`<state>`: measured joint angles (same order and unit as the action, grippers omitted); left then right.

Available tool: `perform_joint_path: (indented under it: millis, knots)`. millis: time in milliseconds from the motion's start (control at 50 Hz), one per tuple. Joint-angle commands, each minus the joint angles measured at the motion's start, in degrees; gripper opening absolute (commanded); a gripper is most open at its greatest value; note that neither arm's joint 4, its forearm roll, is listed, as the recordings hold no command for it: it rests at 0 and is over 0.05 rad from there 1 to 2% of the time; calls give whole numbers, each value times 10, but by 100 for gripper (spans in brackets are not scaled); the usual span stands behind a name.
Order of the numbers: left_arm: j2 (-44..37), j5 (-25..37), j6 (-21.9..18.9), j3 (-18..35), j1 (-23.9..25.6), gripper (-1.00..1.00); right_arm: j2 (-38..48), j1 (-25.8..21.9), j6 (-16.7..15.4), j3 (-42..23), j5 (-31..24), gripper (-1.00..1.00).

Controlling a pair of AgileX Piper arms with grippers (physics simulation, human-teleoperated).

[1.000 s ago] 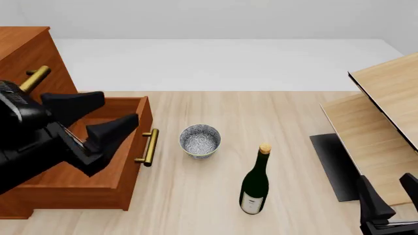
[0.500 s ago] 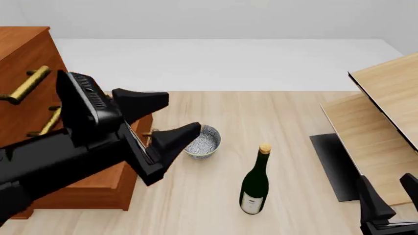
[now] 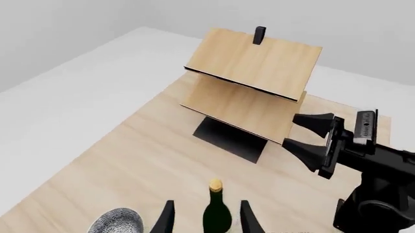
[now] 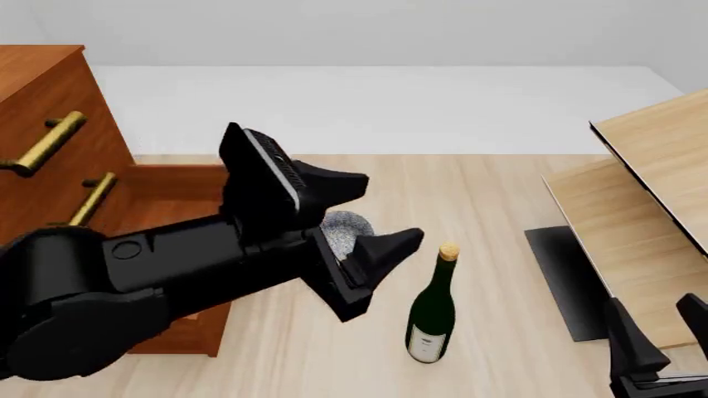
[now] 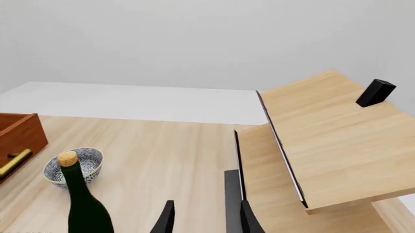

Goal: Put the wine bottle in the bottom drawer of the cabinet.

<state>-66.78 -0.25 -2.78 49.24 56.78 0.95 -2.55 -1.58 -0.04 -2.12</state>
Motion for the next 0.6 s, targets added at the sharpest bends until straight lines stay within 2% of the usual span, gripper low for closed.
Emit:
perform_joint_path:
  millis: [20, 60, 80, 160, 200, 240, 600]
  knots:
    - [-52, -8, -12, 16, 10, 100, 1, -2, 0, 0, 0, 100]
    - [-67, -13, -10, 24, 5, 100, 2, -2, 0, 0, 1, 100]
    - [-78, -16, -22, 26, 6, 100, 1, -3, 0, 0, -1, 100]
    - [-97, -16, -8, 36, 14, 100, -1, -3, 0, 0, -2, 100]
    - [-109, -20, -24, 37, 7, 100, -1, -3, -1, 0, -3, 100]
    - [-109, -21, -12, 41, 12, 100, 0, -2, 0, 0, -2, 100]
    - [-163, -21, -22, 75, 30, 100, -1, -3, 0, 0, -6, 100]
